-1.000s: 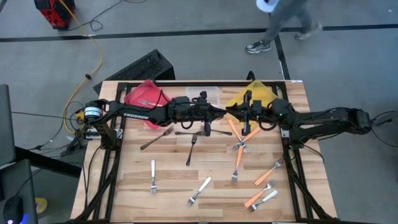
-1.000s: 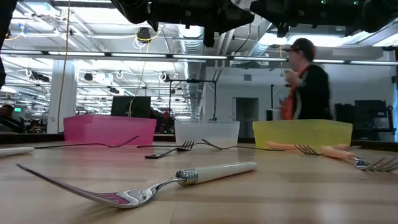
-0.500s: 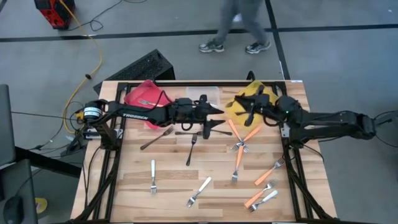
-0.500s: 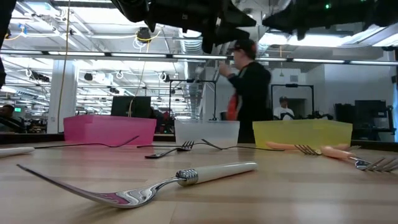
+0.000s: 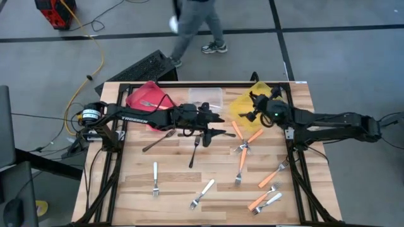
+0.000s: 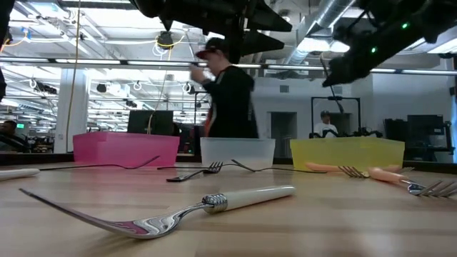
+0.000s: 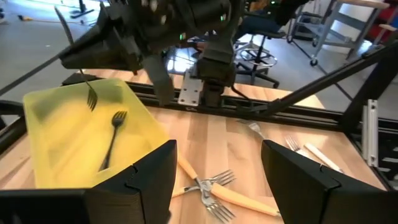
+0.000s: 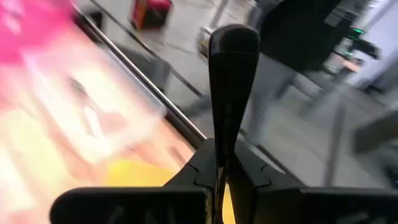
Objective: Sort silverware by color (type)
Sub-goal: Put the black fork into the yellow bin
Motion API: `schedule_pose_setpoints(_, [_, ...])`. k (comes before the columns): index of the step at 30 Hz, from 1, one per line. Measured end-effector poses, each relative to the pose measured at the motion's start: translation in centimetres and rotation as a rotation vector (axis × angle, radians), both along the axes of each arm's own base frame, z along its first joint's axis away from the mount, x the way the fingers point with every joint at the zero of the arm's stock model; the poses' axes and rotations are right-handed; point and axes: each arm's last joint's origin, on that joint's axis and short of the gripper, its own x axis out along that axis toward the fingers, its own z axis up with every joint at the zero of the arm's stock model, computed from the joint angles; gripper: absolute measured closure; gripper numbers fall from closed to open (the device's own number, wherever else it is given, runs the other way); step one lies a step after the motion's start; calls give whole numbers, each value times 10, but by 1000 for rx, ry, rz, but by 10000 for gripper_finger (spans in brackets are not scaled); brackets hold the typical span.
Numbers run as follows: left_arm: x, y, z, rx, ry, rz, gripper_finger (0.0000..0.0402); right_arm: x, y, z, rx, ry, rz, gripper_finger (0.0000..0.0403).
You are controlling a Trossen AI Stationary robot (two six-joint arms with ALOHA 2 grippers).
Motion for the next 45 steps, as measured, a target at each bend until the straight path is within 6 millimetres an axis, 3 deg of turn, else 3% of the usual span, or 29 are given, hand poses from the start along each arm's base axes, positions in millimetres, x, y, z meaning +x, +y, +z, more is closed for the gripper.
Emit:
schedule_pose_setpoints(8, [0, -8, -1, 0, 9, -19, 182, 18, -4, -29, -53, 253, -78, 363])
schedule_pose_setpoints(16, [0, -9, -3, -14, 28, -14, 182, 29, -7, -51, -57, 384, -108, 363])
schedule_pose_setpoints(24, [0, -13, -4, -25, 40, -24, 182, 17, -19, -73, 37, 447, -92, 363])
schedule_pose_setpoints(34, [0, -13, -4, -25, 38, -25, 182, 10, -33, -75, 28, 572, -30, 363])
schedule_pose_setpoints(39, [0, -13, -4, -27, 38, -25, 182, 8, -37, -79, 90, 600, 73, 363])
schedule_pose_setpoints(45, [0, -13, -4, -27, 38, -25, 182, 1, -47, -81, 142, 596, 67, 363])
